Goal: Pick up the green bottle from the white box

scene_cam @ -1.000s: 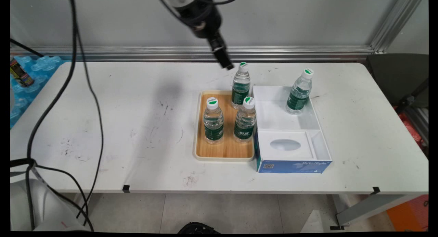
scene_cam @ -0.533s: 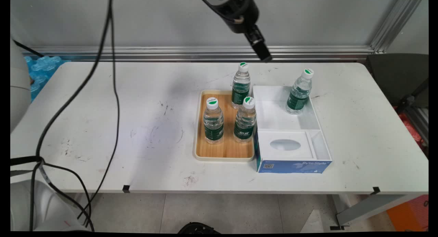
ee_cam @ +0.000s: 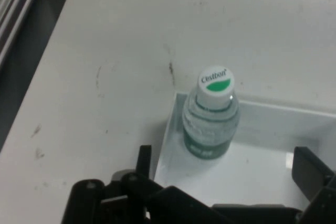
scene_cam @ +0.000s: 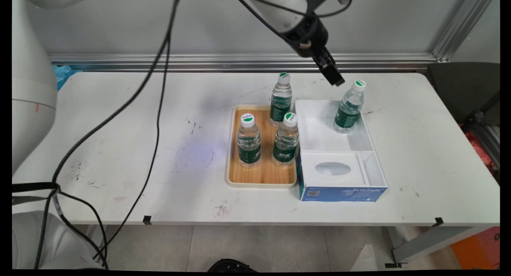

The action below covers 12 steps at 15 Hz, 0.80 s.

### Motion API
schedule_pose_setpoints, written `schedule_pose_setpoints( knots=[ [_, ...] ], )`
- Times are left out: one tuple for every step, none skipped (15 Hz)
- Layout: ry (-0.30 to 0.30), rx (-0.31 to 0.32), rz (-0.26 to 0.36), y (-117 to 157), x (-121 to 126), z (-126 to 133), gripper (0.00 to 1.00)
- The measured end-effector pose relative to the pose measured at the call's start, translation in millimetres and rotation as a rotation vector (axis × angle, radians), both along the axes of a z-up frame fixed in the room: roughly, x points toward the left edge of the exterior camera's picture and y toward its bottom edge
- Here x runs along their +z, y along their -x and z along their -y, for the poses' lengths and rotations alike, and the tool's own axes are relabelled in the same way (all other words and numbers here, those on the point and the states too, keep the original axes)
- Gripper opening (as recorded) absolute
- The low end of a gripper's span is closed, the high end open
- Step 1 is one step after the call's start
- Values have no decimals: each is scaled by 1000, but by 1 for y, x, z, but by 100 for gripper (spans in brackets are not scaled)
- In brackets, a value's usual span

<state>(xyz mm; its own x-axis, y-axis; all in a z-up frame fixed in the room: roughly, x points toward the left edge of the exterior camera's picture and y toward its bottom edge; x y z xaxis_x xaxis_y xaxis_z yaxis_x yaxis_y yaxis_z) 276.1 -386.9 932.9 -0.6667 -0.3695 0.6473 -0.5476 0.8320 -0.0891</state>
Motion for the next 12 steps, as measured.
schedule_pose_setpoints(
  knots=[
    [2, -2, -10, 4, -9, 5, 100],
    [3, -4, -18, 7, -17, 9, 100],
    [4, -4, -27, 10, -26, 14, 100],
    [6, -5, -36, 14, -34, 19, 100],
    [6, -5, -44, 17, -41, 23, 100],
    [6, -6, -53, 20, -48, 27, 100],
    [6, -6, -60, 23, -54, 31, 100],
    [6, -6, -68, 27, -61, 35, 100],
    [6, -6, -76, 30, -67, 38, 100],
    [5, -5, -80, 33, -72, 40, 100],
    [4, -5, -84, 35, -76, 42, 100],
    [3, -3, -89, 37, -81, 45, 100]
  ],
)
